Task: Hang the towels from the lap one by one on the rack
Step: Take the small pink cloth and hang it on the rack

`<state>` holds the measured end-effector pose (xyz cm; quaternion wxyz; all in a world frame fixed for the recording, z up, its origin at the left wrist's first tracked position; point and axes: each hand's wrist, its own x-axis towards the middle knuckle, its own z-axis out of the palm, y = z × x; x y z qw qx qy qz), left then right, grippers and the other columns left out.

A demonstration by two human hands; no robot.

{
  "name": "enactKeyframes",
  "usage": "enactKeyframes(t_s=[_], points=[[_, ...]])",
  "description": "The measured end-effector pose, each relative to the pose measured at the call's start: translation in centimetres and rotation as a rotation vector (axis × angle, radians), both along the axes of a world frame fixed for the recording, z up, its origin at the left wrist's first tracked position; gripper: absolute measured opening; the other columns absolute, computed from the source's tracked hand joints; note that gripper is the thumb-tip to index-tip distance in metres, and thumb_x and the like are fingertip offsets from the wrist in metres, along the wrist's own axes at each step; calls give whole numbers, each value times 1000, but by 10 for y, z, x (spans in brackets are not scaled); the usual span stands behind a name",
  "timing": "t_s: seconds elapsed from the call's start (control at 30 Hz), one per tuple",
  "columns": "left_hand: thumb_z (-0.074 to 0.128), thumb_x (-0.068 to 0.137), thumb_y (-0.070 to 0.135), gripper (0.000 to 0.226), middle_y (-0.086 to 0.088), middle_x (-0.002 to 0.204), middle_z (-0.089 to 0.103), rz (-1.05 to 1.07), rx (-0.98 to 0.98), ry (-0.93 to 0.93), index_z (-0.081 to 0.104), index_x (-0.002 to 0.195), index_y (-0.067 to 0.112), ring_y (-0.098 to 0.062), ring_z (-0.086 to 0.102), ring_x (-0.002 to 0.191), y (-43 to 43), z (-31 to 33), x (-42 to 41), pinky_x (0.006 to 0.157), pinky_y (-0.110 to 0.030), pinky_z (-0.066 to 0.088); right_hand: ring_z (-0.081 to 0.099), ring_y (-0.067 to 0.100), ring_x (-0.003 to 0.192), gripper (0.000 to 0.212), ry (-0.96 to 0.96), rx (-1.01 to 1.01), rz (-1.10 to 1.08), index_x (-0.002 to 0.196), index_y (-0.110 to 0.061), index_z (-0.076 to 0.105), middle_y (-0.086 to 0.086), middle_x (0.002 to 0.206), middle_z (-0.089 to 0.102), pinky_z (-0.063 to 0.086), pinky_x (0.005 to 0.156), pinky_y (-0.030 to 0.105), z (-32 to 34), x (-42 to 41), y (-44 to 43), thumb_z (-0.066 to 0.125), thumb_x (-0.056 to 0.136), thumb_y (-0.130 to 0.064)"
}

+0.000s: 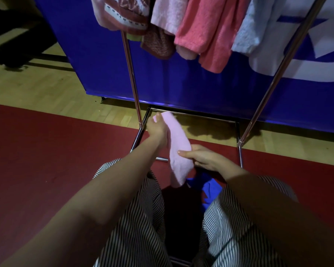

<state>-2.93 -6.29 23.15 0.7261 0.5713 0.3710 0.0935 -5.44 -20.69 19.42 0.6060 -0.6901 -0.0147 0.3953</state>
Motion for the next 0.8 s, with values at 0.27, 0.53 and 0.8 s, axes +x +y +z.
enactKeyframes(t_s=[0.27, 0.53, 0.8], points=[[37, 99, 37, 44, -13, 120, 62, -1030, 636, -71, 62, 116, 4, -22, 57, 111, -9, 1, -22, 101, -33, 42, 63, 17, 86, 1, -93, -108, 204, 85, -14, 66, 2, 85, 69, 48, 84, 30, 5, -3, -2, 65, 85, -14], [33, 94, 56, 52, -6, 94, 56, -1308, 599, 286, 51, 112, 12, -24, 59, 67, -20, 13, -41, 47, -26, 50, 67, 18, 94, 10, -65, 4, 145, 94, -10, 64, 2, 89, 71, 50, 92, 30, 6, -8, -2, 61, 86, -5], [50, 96, 31, 30, 8, 45, 62, -1342, 397, 109, 62, 76, 13, -1, 55, 39, 3, 17, -32, 43, -13, 41, 68, 17, 81, 26, 75, 40, 69, 103, 4, 60, 10, 89, 72, 55, 74, 23, 2, -3, -34, 60, 87, -16]])
